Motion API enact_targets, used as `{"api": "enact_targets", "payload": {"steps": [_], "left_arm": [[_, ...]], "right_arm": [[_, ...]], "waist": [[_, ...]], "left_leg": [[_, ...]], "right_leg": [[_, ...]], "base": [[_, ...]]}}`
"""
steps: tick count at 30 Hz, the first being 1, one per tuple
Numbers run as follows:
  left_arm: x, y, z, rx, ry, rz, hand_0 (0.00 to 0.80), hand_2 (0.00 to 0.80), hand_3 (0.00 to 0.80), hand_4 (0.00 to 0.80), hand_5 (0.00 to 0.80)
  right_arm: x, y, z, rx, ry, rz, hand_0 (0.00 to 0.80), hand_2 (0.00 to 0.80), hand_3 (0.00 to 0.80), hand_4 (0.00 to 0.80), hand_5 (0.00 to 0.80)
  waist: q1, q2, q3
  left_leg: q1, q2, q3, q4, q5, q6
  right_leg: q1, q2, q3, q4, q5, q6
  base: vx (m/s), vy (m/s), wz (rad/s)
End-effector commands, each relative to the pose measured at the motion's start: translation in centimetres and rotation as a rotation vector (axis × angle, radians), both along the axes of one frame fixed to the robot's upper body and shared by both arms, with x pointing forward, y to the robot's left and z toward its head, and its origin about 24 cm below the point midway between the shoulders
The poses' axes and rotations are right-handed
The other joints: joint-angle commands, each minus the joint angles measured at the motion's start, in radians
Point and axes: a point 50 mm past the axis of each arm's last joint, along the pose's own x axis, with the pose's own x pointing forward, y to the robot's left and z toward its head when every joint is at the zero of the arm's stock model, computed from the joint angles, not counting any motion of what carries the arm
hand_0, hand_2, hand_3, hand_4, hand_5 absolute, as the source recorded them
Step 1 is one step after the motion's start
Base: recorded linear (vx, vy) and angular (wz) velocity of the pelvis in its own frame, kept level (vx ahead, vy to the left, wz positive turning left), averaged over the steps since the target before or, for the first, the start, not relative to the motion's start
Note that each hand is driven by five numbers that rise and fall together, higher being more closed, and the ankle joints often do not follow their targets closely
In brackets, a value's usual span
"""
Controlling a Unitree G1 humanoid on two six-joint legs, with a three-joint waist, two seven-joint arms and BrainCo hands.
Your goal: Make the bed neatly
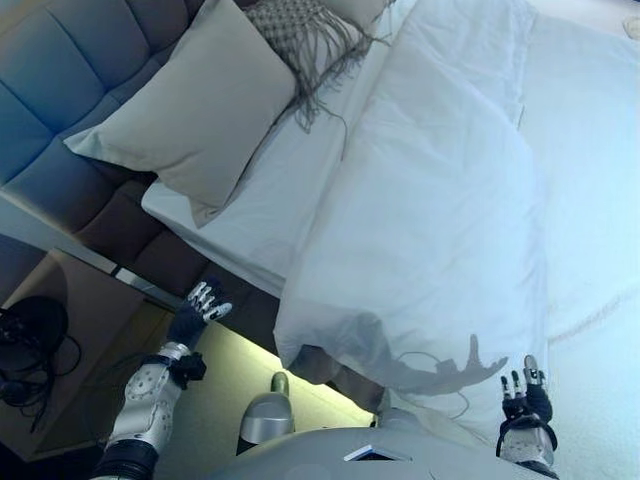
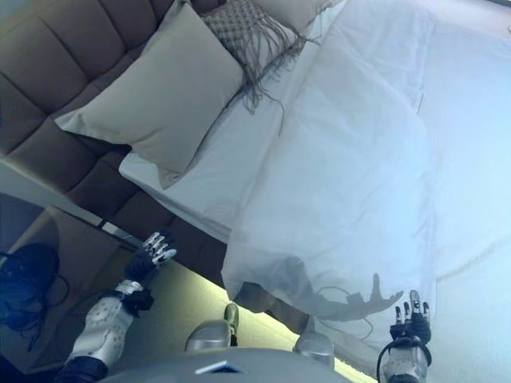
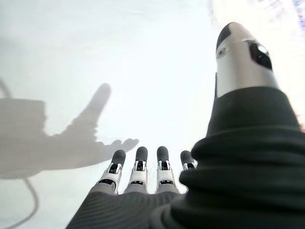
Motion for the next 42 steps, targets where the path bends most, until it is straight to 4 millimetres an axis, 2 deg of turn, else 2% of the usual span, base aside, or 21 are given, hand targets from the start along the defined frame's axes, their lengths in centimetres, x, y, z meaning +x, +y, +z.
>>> {"api": "enact_targets", "payload": {"steps": [1,3,5,6,7,11,15,18,23,30,35,42], "left_arm": [[3.5,-1.5,3.5,0.119,-0.231,-0.094,0.000,0.000,0.000,0.000,0.000],[4.9,-2.5,4.7,0.172,-0.315,-0.136,0.000,0.000,0.000,0.000,0.000],[7.2,-4.7,7.0,0.255,-0.479,-0.212,0.000,0.000,0.000,0.000,0.000],[7.6,-5.1,7.5,0.261,-0.511,-0.216,0.000,0.000,0.000,0.000,0.000],[8.6,-6.8,9.0,0.331,-0.612,-0.270,0.000,0.000,0.000,0.000,0.000],[11.0,-12.0,13.1,0.534,-0.890,-0.380,0.000,0.000,0.000,0.000,0.000],[12.5,-14.7,15.2,0.641,-1.022,-0.384,0.000,0.000,0.000,0.000,0.000],[13.1,-16.2,16.2,0.660,-1.075,-0.354,0.000,0.000,0.000,0.000,0.000],[13.1,-17.4,16.6,0.646,-1.091,-0.338,0.000,0.000,0.000,0.000,0.000],[13.2,-18.0,15.7,0.784,-1.083,-0.327,0.000,0.000,0.000,0.000,0.000],[13.7,-17.2,14.0,0.831,-0.984,-0.279,0.000,0.000,0.000,0.000,0.000],[13.0,-15.9,11.2,0.849,-0.881,-0.282,0.000,0.000,0.000,0.000,0.000]], "right_arm": [[3.7,-3.8,4.0,-0.147,-0.162,-0.024,0.000,0.000,0.000,0.000,0.000],[5.8,-4.4,5.4,-0.170,-0.219,-0.004,0.000,0.000,0.000,0.000,0.000],[9.2,-4.8,7.6,-0.203,-0.300,0.028,0.000,0.000,0.000,0.000,0.000],[9.8,-4.8,8.1,-0.209,-0.315,0.033,0.000,0.000,0.000,0.000,0.000],[11.4,-4.7,9.1,-0.223,-0.351,0.053,0.000,0.000,0.000,0.000,0.000],[15.8,-3.7,12.0,-0.238,-0.448,0.100,0.000,0.000,0.000,0.000,0.000],[18.2,-2.1,13.5,-0.261,-0.482,0.166,0.000,0.000,0.000,0.000,0.000],[19.3,-1.1,14.7,-0.281,-0.514,0.194,0.000,0.000,0.000,0.000,0.000],[20.0,-0.5,16.0,-0.313,-0.548,0.200,0.000,0.000,0.000,0.000,0.000],[21.0,0.0,18.5,-0.356,-0.616,0.228,0.000,0.000,0.000,0.000,0.000],[21.0,0.1,19.7,-0.396,-0.658,0.225,0.000,0.000,0.000,0.000,0.000],[20.5,-0.6,21.1,-0.471,-0.674,0.211,0.000,0.000,0.000,0.000,0.000]], "waist": [[0.014,0.039,0.040],[0.008,0.046,0.070],[-0.005,0.060,0.132],[-0.008,0.062,0.141],[-0.019,0.069,0.170],[-0.051,0.079,0.244],[-0.084,0.063,0.287],[-0.112,0.054,0.314],[-0.136,0.044,0.347],[-0.148,0.016,0.386],[-0.152,0.002,0.388],[-0.146,-0.009,0.389]], "left_leg": [[-0.088,0.040,-0.021,0.125,-0.067,0.008],[-0.124,0.039,-0.030,0.139,-0.067,0.006],[-0.193,0.039,-0.043,0.179,-0.067,0.001],[-0.211,0.037,-0.046,0.186,-0.060,0.002],[-0.243,0.036,-0.050,0.204,-0.056,0.001],[-0.323,0.042,-0.054,0.245,-0.039,-0.008],[-0.365,0.046,-0.050,0.254,-0.015,-0.009],[-0.390,0.050,-0.038,0.256,-0.001,-0.009],[-0.426,0.056,-0.026,0.291,-0.003,-0.012],[-0.482,0.076,-0.022,0.372,-0.029,-0.019],[-0.528,0.083,-0.019,0.398,-0.031,-0.018],[-0.572,0.083,-0.026,0.434,-0.040,-0.019]], "right_leg": [[-0.061,-0.082,-0.019,0.077,0.050,0.069],[-0.095,-0.086,-0.011,0.086,0.052,0.065],[-0.151,-0.091,0.006,0.111,0.049,0.054],[-0.167,-0.093,0.010,0.114,0.054,0.051],[-0.195,-0.092,0.019,0.130,0.054,0.046],[-0.269,-0.095,0.035,0.180,0.046,0.039],[-0.321,-0.097,0.045,0.196,0.059,0.039],[-0.360,-0.097,0.061,0.212,0.064,0.041],[-0.410,-0.099,0.080,0.246,0.064,0.036],[-0.456,-0.103,0.093,0.298,0.051,0.033],[-0.493,-0.105,0.098,0.313,0.049,0.034],[-0.525,-0.110,0.100,0.324,0.054,0.034]], "base": [[-0.161,-0.061,0.00],[-0.243,-0.042,-0.02],[-0.341,-0.021,-0.07],[-0.325,-0.012,-0.09],[-0.243,0.001,-0.09],[-0.193,-0.007,-0.02],[-0.089,-0.021,-0.10],[-0.065,0.031,-0.16],[-0.023,0.019,-0.18],[-0.003,-0.019,-0.09],[-0.004,-0.016,-0.08],[-0.002,-0.012,-0.09]]}}
